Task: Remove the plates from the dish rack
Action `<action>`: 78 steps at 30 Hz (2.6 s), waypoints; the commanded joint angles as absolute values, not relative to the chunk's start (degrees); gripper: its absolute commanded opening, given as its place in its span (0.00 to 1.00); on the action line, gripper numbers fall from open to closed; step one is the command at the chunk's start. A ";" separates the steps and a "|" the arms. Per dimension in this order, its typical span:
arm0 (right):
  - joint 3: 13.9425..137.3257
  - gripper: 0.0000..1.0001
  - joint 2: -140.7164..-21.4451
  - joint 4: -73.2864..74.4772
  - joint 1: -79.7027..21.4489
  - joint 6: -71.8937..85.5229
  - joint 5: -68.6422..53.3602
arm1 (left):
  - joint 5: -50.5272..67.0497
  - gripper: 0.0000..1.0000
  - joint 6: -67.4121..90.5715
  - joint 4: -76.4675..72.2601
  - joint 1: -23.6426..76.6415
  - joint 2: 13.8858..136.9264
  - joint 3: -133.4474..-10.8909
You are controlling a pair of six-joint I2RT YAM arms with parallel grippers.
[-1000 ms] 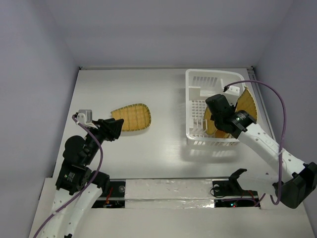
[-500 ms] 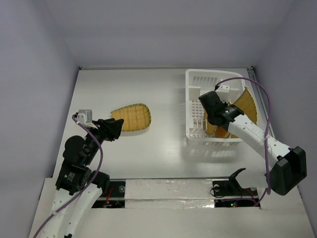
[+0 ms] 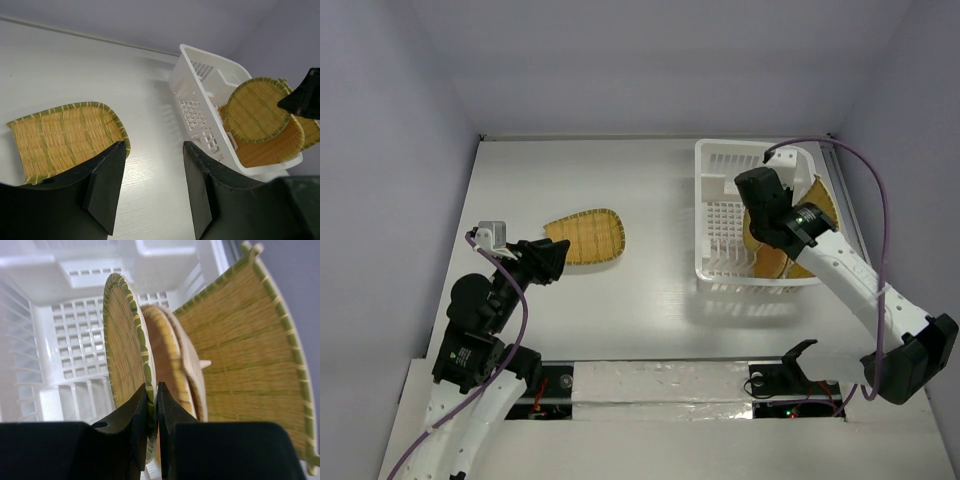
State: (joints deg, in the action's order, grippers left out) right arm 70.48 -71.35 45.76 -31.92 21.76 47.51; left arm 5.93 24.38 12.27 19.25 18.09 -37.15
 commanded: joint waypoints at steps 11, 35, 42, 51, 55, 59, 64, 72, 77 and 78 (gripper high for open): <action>79.81 0.00 -65.65 25.53 -40.86 21.35 32.38 | 6.24 0.46 24.79 9.93 18.90 17.93 -37.53; 74.89 0.00 -107.13 -23.90 -48.96 62.48 7.90 | 5.71 0.46 24.87 10.20 18.90 17.84 -37.62; 71.38 0.00 -110.12 -24.61 -48.96 65.30 9.14 | 5.80 0.46 24.79 10.19 18.90 17.49 -37.62; 69.79 0.28 -113.03 -23.82 -48.96 66.18 8.79 | 5.89 0.46 24.87 10.11 18.90 17.49 -37.53; 69.61 0.55 -112.85 -21.72 -48.96 64.52 9.32 | 5.89 0.46 24.87 10.19 18.90 17.23 -37.62; 69.79 0.85 -112.59 -18.91 -48.96 62.67 9.23 | 5.89 0.46 24.96 10.19 18.90 17.23 -37.53; 70.31 0.98 -110.57 -12.22 -48.96 57.23 13.08 | 5.89 0.46 24.87 10.20 18.90 17.05 -37.53; 71.63 0.99 -103.82 -0.63 -50.09 48.00 20.74 | 5.89 0.46 24.96 10.02 18.90 16.70 -37.53; 71.29 0.67 -93.71 7.10 -50.71 40.88 26.10 | 5.89 0.46 24.96 10.11 18.90 16.79 -37.53; 71.02 0.51 -91.60 8.25 -50.71 39.91 27.93 | 5.89 0.46 24.87 10.02 18.90 16.70 -37.53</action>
